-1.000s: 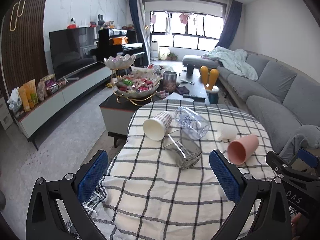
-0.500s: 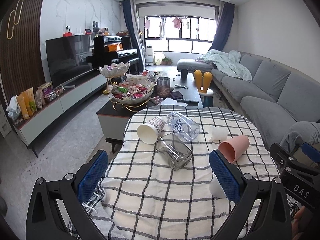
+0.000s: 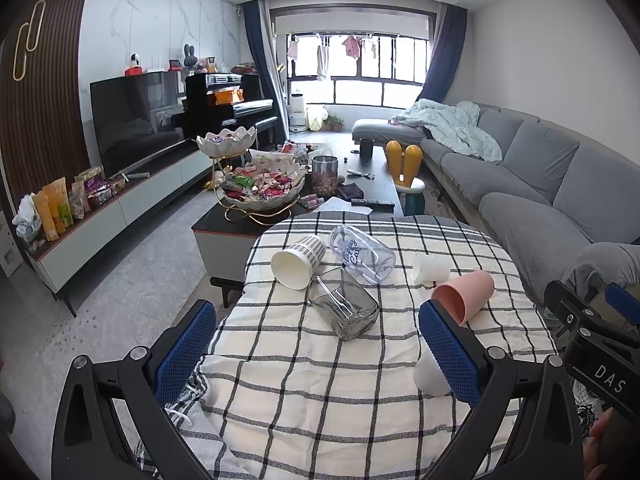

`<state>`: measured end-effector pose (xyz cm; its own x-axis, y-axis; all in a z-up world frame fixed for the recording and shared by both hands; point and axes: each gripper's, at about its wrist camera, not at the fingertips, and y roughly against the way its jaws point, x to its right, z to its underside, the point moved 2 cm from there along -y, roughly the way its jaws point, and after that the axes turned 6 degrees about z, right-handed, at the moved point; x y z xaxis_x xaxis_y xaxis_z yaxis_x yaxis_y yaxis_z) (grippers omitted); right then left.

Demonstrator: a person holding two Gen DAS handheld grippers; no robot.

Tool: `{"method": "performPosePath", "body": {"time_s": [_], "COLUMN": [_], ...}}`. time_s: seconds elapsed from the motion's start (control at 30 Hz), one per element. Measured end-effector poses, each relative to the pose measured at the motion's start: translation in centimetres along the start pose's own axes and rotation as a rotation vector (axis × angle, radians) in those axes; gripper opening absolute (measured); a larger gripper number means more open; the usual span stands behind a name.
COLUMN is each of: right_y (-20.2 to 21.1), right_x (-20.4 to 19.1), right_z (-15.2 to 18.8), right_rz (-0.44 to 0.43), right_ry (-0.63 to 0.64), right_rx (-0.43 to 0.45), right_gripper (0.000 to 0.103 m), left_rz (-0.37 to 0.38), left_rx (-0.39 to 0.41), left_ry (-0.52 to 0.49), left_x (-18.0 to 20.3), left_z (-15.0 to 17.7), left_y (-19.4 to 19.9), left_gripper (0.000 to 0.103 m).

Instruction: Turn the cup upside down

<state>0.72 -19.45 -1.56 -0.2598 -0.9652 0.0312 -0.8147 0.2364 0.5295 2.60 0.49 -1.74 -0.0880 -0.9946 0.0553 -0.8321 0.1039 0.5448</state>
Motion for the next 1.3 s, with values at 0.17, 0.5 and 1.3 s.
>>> {"method": "performPosePath", "body": {"time_s": [0.17, 0.5, 1.3], "right_y": [-0.01, 0.02, -0.07], "right_x": [-0.02, -0.04, -0.5], "right_z": [-0.02, -0.02, 0.13], "right_rz": [-0.001, 0.0, -0.003], "right_ry": [0.001, 0.001, 0.006], "right_rx": [0.001, 0.001, -0.012], "right_gripper": [0.101, 0.101, 0.101], "left_rz": [0.002, 0.003, 0.015], "left_rx": [-0.003, -0.005, -0.029], "left_ry": [0.003, 0.007, 0.032], "left_x": [0.04, -0.01, -0.02], "left_z": [0.05, 0.12, 0.23], "left_y": [-0.01, 0.03, -0.54], "left_gripper": [0.103, 0.103, 0.103]}}
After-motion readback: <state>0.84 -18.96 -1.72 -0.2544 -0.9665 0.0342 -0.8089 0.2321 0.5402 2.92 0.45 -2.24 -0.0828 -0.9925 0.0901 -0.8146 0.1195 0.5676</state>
